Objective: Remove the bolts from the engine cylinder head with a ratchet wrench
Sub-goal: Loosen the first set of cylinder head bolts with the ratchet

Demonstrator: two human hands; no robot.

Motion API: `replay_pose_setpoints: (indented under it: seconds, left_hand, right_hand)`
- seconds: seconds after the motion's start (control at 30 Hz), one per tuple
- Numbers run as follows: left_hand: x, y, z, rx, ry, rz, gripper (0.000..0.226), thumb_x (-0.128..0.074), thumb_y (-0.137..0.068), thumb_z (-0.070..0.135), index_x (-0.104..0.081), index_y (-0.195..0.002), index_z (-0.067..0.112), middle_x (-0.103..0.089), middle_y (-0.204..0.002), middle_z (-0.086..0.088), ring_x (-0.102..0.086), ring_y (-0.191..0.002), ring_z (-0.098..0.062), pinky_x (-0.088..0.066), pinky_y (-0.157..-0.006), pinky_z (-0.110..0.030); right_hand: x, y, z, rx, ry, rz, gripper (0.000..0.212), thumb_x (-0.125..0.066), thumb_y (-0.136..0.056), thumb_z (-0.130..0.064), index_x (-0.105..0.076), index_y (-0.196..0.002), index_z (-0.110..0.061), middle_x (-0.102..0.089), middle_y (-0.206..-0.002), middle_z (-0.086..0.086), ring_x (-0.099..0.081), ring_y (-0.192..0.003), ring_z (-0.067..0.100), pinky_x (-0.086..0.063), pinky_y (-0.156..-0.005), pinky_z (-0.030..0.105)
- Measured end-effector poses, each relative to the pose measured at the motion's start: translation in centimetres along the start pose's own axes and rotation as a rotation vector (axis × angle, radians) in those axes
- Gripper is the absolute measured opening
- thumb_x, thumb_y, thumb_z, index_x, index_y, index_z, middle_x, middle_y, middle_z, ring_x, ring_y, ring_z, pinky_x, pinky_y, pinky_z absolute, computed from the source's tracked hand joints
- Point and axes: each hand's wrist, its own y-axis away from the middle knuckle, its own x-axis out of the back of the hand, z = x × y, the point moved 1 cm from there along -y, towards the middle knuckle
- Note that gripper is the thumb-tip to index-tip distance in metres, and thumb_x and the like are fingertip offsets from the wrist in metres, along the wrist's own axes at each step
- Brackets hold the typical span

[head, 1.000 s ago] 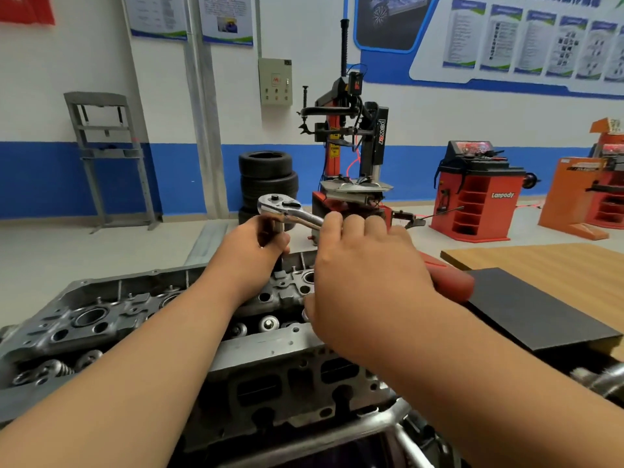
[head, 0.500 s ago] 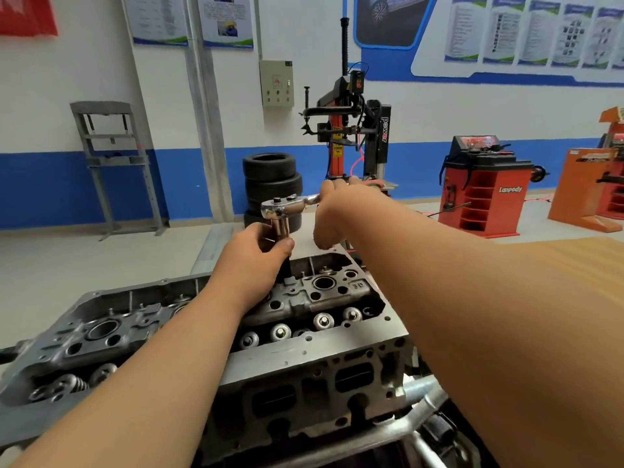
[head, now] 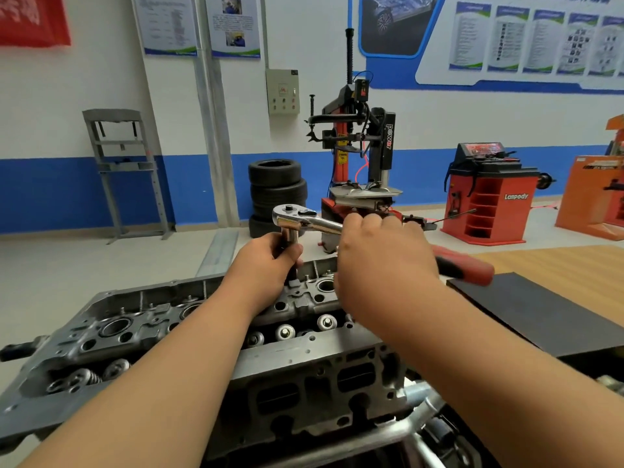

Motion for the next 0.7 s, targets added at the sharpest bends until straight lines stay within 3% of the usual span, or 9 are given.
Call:
replay_pose_setpoints:
  seconds: [0.07,0.13,0.23,0.3,0.5,0.6,0.7]
  left_hand:
    - [0.0,0.0,-0.1,-0.003,0.009,-0.004,0.013,-0.054,-0.097,0.032,-0.062,-0.086,0.030,-0.072,-0.079,0.013,-0.067,-0.080,-0.007,-0.046,-0.072,-0.024]
    - [0.0,-0.1,-0.2,-0.002,0.024,-0.013,0.012,-0.054,-0.097,0.032,-0.062,-0.088,0.030,-0.072,-0.079,0.013,-0.067,-0.081,-0.007,-0.046,-0.073,-0.025]
    - [0.0,-0.2,-0.2,0.003,0.024,-0.001,0.011,-0.056,-0.095,0.034,-0.061,-0.086,0.031,-0.071,-0.078,0.015,-0.065,-0.082,-0.005,-0.044,-0.071,-0.022]
    - [0.0,-0.3,-0.3,0.005,0.013,0.010,0.011,-0.058,-0.094,0.036,-0.061,-0.084,0.032,-0.071,-0.079,0.015,-0.064,-0.083,-0.004,-0.042,-0.070,-0.021]
    - [0.4,-0.6,-0.8,0.012,-0.015,0.045,0.012,-0.064,-0.089,0.039,-0.063,-0.097,0.031,-0.065,-0.093,0.016,-0.059,-0.090,-0.001,-0.041,-0.070,-0.021]
    - [0.4,-0.6,-0.8,0.016,-0.007,0.041,0.016,-0.064,-0.089,0.038,-0.063,-0.101,0.028,-0.066,-0.098,0.013,-0.061,-0.094,-0.007,-0.043,-0.079,-0.026]
    - [0.2,-0.6,-0.5,0.004,-0.047,0.003,0.005,-0.058,-0.094,0.034,-0.058,-0.098,0.031,-0.068,-0.105,0.008,-0.061,-0.101,-0.013,-0.044,-0.086,-0.031]
  right_hand:
    - [0.5,1.9,-0.4,0.083,0.027,0.056,0.044,-0.043,-0.093,-0.038,-0.034,-0.124,-0.007,-0.034,-0.095,0.010,-0.029,-0.084,0.024,-0.027,-0.072,0.038]
    - [0.5,2.2,-0.7,0.090,0.041,0.020,0.051,-0.042,-0.093,-0.042,-0.029,-0.128,-0.007,-0.036,-0.101,0.011,-0.030,-0.087,0.025,-0.028,-0.075,0.039]
    - [0.4,-0.1,-0.2,0.007,0.062,-0.129,0.064,-0.054,-0.087,-0.038,-0.024,-0.134,-0.008,-0.041,-0.124,0.014,-0.040,-0.110,0.031,-0.033,-0.094,0.048]
    - [0.2,-2.5,0.4,-0.065,0.042,-0.222,0.068,-0.062,-0.080,-0.034,-0.026,-0.133,-0.011,-0.042,-0.126,0.015,-0.040,-0.118,0.035,-0.031,-0.102,0.054]
    - [0.0,-9.6,0.2,-0.053,-0.055,-0.388,0.074,-0.065,-0.081,-0.031,-0.027,-0.143,-0.016,-0.049,-0.117,0.012,-0.050,-0.105,0.035,-0.043,-0.093,0.050]
    - [-0.3,-10.9,-1.0,-0.059,0.085,-0.378,0.073,-0.059,-0.085,-0.032,-0.021,-0.147,-0.018,-0.041,-0.142,0.014,-0.037,-0.128,0.044,-0.026,-0.104,0.066]
    - [-1.1,-10.9,-1.2,-0.058,0.080,-0.311,0.072,-0.056,-0.087,-0.030,-0.019,-0.146,-0.014,-0.042,-0.140,0.015,-0.038,-0.128,0.042,-0.025,-0.104,0.065]
